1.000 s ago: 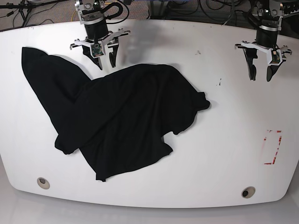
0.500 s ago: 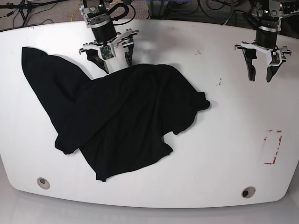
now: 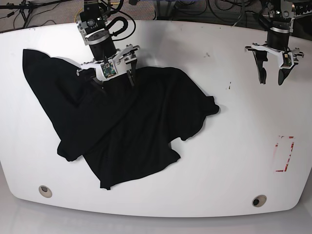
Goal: Fold the T-shirt properly
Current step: 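Lower the right gripper onto the T-shirt's bunched fabric and grasp it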
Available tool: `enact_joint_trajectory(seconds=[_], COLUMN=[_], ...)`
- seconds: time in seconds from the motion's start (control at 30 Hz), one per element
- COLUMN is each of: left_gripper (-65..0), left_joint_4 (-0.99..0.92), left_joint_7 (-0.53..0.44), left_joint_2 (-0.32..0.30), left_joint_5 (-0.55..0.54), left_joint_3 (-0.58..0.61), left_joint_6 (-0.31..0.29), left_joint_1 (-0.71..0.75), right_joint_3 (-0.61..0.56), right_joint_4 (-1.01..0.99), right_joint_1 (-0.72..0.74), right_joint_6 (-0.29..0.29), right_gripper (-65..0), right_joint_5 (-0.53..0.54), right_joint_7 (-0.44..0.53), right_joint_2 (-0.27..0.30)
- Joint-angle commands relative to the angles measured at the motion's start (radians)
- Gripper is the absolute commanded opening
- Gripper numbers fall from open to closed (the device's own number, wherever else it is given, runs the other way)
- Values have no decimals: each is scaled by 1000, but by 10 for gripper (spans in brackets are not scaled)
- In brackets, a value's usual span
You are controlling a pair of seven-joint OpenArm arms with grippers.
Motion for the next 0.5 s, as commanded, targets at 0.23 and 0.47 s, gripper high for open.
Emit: enact_joint_trajectory(seconds=[0.23, 0.47], left_gripper=[-320, -320], left_joint_4=[7, 9], left_joint_7=[-28, -25], left_joint_2=[-7, -7], left_joint_5=[2, 2], left_joint_3=[-14, -16], left_joint_6=[6, 7], left_joint_1=[3, 6], right_joint_3=[-34, -71], right_joint_4=[-43, -94], right_joint_1=[118, 112], right_joint_6=[-4, -4], right_gripper=[-182, -184], right_joint_5=[11, 10], right_joint_7=[-33, -14], right_joint_2=[13, 8])
